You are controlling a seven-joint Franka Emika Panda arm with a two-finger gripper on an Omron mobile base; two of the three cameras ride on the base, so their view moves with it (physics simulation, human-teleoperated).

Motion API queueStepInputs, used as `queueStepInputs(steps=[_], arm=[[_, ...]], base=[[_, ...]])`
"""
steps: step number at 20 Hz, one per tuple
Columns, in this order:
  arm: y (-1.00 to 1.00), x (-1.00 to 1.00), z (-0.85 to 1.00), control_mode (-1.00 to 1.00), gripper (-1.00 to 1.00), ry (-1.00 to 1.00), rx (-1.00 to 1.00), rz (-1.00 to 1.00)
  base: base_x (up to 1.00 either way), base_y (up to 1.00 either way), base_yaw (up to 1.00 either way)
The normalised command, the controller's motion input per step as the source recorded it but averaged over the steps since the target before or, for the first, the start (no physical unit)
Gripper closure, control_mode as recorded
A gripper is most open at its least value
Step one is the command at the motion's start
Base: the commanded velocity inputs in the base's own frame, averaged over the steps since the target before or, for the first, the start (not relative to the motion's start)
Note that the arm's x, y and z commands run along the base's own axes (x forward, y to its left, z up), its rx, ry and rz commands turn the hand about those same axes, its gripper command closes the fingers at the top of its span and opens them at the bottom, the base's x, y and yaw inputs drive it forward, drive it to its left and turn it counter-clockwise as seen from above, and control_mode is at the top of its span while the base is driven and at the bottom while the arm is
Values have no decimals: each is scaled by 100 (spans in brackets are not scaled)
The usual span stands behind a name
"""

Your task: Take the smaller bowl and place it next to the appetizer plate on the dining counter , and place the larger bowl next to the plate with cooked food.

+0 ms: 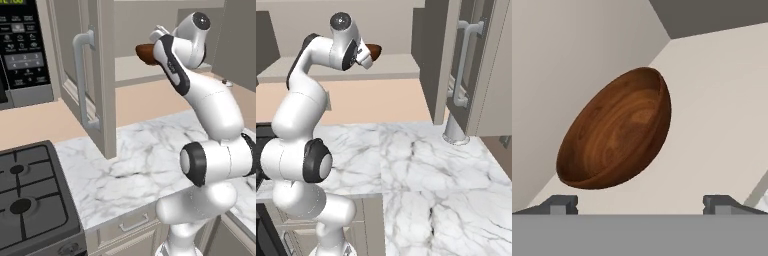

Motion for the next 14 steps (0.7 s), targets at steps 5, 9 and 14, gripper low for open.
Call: queueStepInputs(steps=[5, 9, 14], arm=[[0, 49, 0, -100, -100, 0, 0, 0], [0, 42, -2, -100, -100, 0, 0, 0], [0, 32, -9, -100, -100, 0, 0, 0]], base=[[0, 0, 0], [0, 0, 0], [0, 0, 0]])
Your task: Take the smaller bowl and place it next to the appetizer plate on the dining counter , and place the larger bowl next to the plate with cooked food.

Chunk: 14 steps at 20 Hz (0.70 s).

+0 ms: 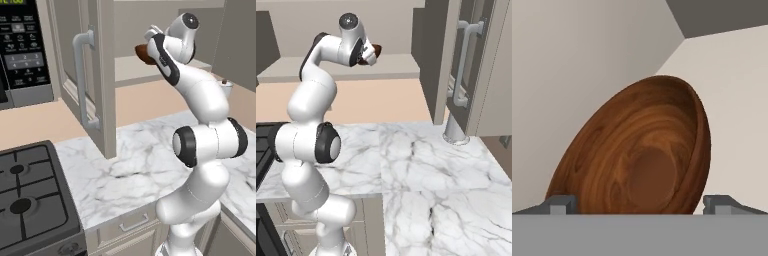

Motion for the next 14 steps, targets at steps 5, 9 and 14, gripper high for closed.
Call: queueStepInputs(steps=[5, 9, 14], arm=[[0, 22, -8, -100, -100, 0, 0, 0], [0, 4, -14, -100, -100, 2, 0, -1], [-1, 0, -15, -100, -100, 7, 0, -5]], base=[[0, 0, 0], [0, 0, 0], [0, 0, 0]])
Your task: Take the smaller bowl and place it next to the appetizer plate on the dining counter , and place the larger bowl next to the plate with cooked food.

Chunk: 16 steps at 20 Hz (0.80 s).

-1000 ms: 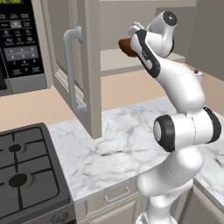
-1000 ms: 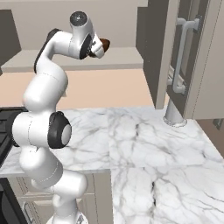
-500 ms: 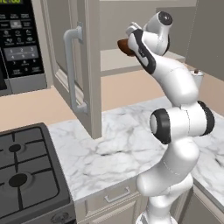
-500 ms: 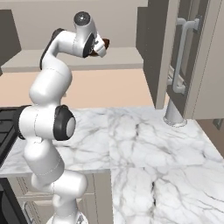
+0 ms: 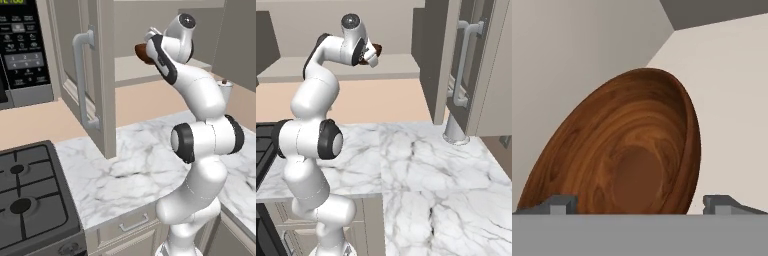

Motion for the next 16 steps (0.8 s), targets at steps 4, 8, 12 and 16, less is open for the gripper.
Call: queueStepInputs(steps=[4, 8, 12, 16], arm=[[0, 1, -16, -100, 100, 5, 0, -6], [0, 27, -10, -100, 100, 0, 0, -3], [0, 23, -1, -100, 100, 0, 0, 0], [0, -1, -3, -100, 100, -1, 0, 0]], base=[[0, 0, 0], [0, 0, 0], [0, 0, 0], [0, 0, 0]])
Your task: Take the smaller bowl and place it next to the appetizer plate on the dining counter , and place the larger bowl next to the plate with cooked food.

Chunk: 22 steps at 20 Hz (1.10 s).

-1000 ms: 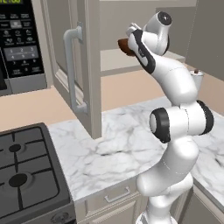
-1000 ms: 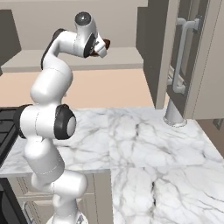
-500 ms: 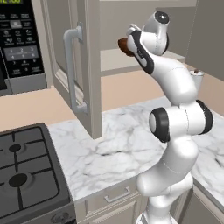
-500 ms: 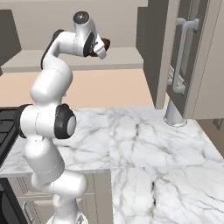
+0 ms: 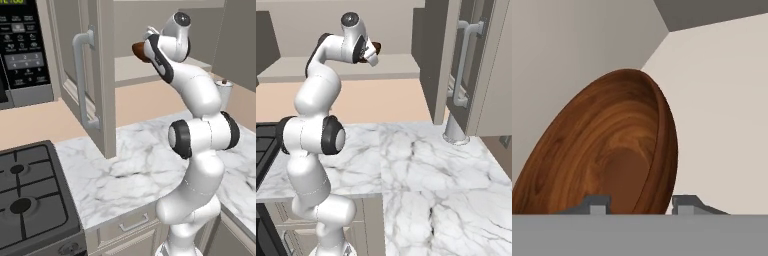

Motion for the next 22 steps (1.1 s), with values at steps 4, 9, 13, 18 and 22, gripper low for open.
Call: queueStepInputs(steps=[4, 9, 13, 18, 22], arm=[[0, -58, -16, -100, 100, 0, 0, 0], [0, -99, -19, -100, 100, 0, 0, 1], [0, -100, -21, -100, 100, 0, 0, 6], [0, -100, -16, -100, 100, -9, 0, 7], [-1, -100, -1, -100, 100, -7, 0, 8]], base=[[0, 0, 0], [0, 0, 0], [0, 0, 0], [0, 0, 0], [0, 0, 0]])
